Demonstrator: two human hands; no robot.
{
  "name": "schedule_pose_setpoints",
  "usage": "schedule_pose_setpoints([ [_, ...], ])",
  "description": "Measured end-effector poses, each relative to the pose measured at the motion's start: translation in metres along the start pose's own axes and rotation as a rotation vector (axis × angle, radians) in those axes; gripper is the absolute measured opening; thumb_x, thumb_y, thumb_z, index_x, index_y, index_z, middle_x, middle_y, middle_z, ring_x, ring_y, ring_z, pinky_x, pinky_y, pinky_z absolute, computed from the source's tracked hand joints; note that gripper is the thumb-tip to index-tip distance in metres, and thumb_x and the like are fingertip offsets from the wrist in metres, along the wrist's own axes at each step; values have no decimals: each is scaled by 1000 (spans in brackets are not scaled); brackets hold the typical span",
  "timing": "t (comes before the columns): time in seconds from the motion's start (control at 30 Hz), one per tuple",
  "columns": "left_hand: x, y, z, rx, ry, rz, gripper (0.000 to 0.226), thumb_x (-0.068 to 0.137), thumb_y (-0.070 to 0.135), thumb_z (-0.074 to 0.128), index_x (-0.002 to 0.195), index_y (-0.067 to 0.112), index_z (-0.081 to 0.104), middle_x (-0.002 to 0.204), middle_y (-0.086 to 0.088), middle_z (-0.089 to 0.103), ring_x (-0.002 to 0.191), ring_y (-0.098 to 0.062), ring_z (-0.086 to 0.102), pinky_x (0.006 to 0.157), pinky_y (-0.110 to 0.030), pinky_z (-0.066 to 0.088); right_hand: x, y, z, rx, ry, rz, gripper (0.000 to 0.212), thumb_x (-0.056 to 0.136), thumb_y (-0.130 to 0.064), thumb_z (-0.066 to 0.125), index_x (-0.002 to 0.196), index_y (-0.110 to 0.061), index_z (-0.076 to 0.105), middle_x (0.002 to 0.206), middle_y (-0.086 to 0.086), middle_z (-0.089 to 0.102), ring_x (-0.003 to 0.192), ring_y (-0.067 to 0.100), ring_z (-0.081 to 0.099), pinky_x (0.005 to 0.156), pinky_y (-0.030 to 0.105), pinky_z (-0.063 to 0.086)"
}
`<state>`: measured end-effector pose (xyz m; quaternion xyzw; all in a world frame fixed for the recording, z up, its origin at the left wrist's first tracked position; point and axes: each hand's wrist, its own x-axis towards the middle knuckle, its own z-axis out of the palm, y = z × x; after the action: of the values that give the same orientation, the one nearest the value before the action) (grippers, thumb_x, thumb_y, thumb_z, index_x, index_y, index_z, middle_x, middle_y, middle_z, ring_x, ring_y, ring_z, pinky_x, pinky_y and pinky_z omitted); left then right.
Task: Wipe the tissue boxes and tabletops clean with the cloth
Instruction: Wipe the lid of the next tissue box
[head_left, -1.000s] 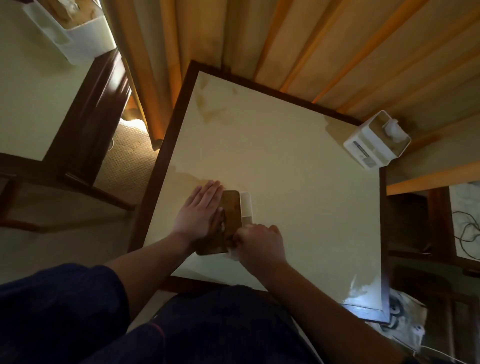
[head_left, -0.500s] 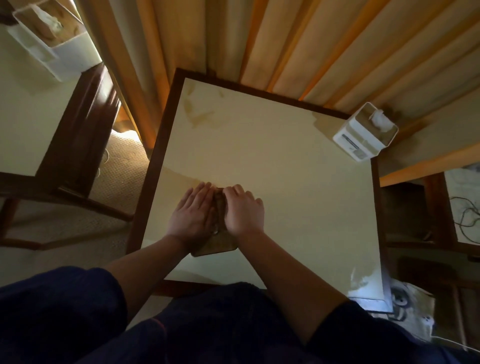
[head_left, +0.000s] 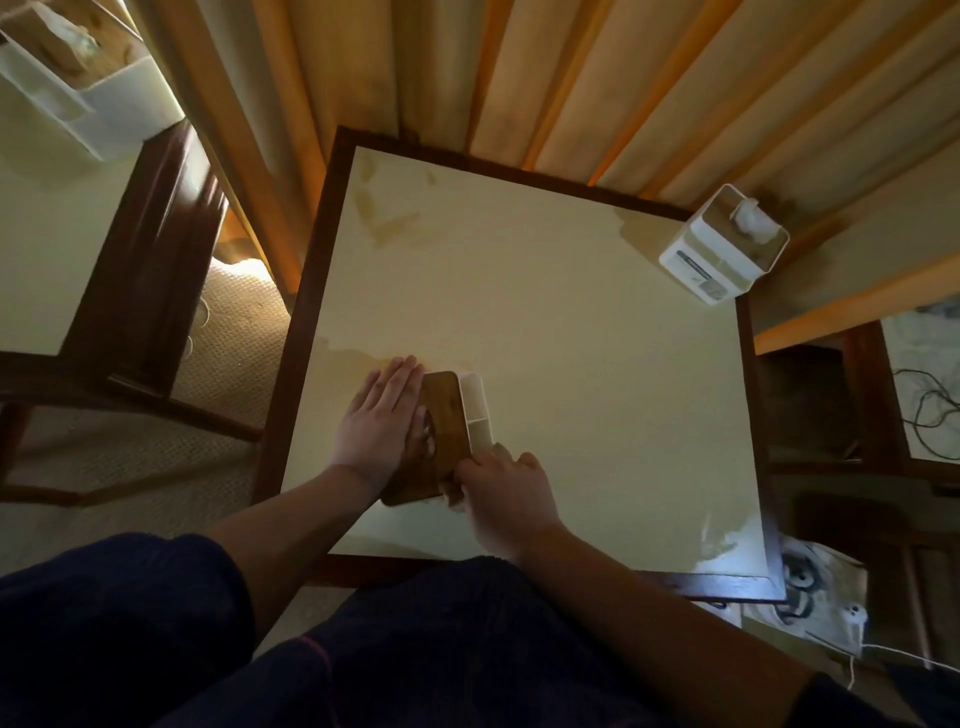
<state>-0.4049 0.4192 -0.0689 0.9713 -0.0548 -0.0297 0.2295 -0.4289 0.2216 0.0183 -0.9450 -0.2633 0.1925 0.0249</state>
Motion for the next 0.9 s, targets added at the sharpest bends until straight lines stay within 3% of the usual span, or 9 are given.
schedule_pose_setpoints([
  [0.07,2,-2,0,-10,0,20,68,109,46,12,159,6,35,165,-12,36,157,-21,19,128,-28,-6,5,0,-15,-11,-74,-14,13,102,-26,60,108,-22,71,105,1,69,98,25,66,76,35,41],
  [0.17,2,-2,-2,-41,-6,13,70,108,49,15,158,5,37,165,-13,36,156,-23,21,128,-28,-7,27,0,-31,-22,-104,25,12,96,-34,70,96,-23,65,98,0,67,87,24,71,74,34,52],
  [0.23,2,1,-3,-51,-2,1,68,107,46,18,158,6,38,165,-13,37,157,-24,24,129,-34,1,47,-1,-39,-2,-99,80,8,96,-29,65,93,-23,61,100,2,66,90,28,71,70,33,46],
  [0.4,-2,7,-6,-39,30,6,62,108,39,24,156,5,42,161,-14,42,154,-26,31,129,-42,15,95,-4,-57,-45,9,136,14,96,-22,63,108,-21,70,110,4,69,101,31,70,73,33,45],
  [0.63,-2,9,-6,-47,22,-10,64,108,42,22,158,7,39,163,-13,39,155,-26,28,130,-41,12,96,3,-29,-42,126,91,23,104,-16,50,125,-15,57,124,7,57,107,32,65,68,37,37],
  [0.73,0,8,-6,-33,-12,-33,67,106,43,18,159,6,36,166,-12,34,157,-25,24,130,-37,6,75,7,-4,15,164,91,23,103,-19,51,124,-15,58,129,8,57,116,32,59,67,38,44],
  [0.8,1,5,-7,-36,-10,-10,70,105,44,16,158,4,37,165,-14,36,156,-27,26,129,-34,3,51,7,5,48,200,45,14,94,-21,64,107,-16,63,119,8,63,104,30,64,61,37,50],
  [0.9,-1,5,-7,-6,-16,0,68,107,45,13,161,8,31,168,-10,31,158,-23,19,129,-33,0,15,11,14,76,176,0,13,83,-22,75,93,-23,66,100,-3,67,73,22,67,56,31,44],
])
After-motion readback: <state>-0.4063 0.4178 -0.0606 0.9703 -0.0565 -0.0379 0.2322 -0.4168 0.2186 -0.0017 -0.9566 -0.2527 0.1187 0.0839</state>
